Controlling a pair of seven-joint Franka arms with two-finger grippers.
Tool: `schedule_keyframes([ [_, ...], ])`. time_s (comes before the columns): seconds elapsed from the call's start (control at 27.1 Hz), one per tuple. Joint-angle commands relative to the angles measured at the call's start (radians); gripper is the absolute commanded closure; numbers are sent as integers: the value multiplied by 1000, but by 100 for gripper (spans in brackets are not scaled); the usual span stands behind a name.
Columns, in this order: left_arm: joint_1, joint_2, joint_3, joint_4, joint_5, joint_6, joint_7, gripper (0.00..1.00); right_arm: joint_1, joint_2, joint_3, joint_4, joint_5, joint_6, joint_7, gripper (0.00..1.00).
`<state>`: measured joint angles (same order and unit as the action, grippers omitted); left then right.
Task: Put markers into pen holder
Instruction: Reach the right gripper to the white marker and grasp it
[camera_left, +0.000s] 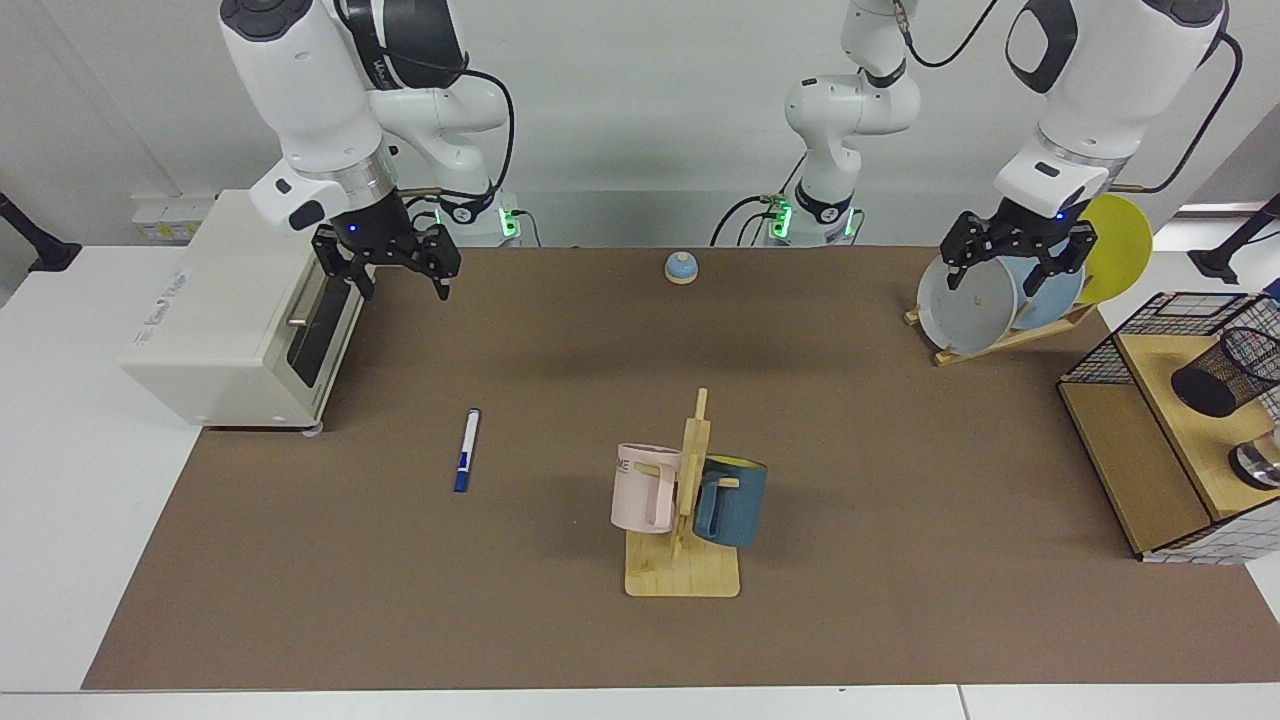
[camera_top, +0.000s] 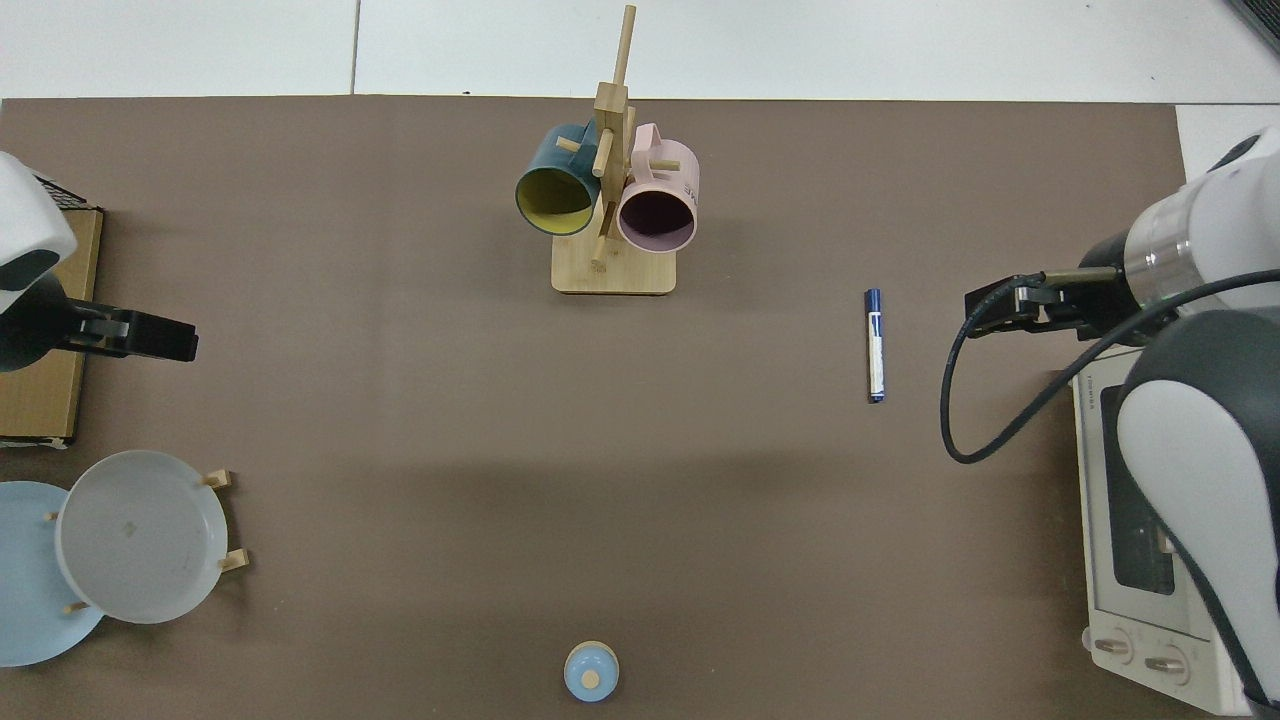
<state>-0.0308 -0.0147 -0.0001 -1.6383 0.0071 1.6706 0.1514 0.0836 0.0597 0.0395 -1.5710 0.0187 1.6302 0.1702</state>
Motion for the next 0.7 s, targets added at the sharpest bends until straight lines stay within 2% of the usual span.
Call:
schedule_keyframes([
  [0.0,9,-25,-4,-29,10,-3,7,0,-12,37,8,-9,17,68,0,0],
  [0.66,9,-22,-3,-28,-22,8,7,0,24,213,10,-90,23,367,11,0],
])
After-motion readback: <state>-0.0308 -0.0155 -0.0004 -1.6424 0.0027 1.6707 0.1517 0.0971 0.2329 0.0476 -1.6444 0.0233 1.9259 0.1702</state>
